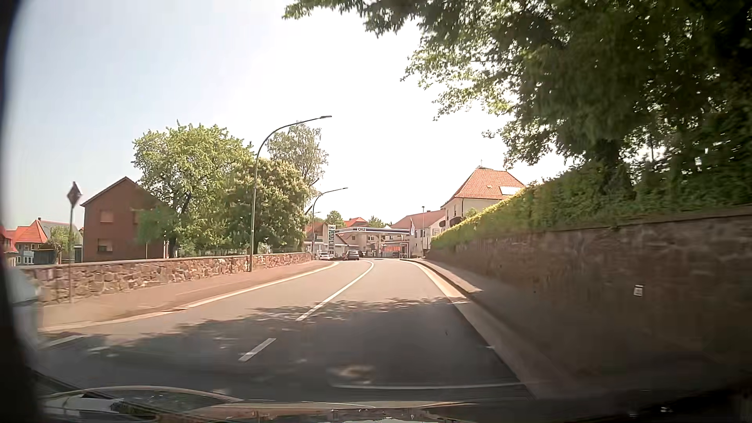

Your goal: Follow the waypoints while adhering to traffic rules and regulations

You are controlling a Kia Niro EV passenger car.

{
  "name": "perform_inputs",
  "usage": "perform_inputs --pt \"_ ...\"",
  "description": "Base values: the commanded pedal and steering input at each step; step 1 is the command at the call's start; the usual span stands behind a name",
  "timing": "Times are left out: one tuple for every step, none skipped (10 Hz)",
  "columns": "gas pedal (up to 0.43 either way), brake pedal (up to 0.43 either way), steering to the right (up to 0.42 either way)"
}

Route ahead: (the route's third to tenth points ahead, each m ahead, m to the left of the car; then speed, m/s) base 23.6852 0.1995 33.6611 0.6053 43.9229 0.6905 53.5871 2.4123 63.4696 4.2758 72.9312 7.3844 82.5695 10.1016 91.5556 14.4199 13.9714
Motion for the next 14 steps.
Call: perform_inputs --pt "0.209 0.0 0.0" --pt "0.209 0.0 0.0" --pt "0.209 0.0 0.0" --pt "0.209 0.0 0.0" --pt "0.209 0.0 0.0" --pt "0.197 0.0 0.0" --pt "0.177 0.0 -0.001" --pt "0.177 0.0 -0.001" --pt "0.177 0.0 -0.002" --pt "0.177 0.0 -0.002" --pt "0.177 0.0 -0.002" --pt "0.177 0.0 -0.003" --pt "0.189 0.0 -0.003" --pt "0.189 0.0 -0.004"
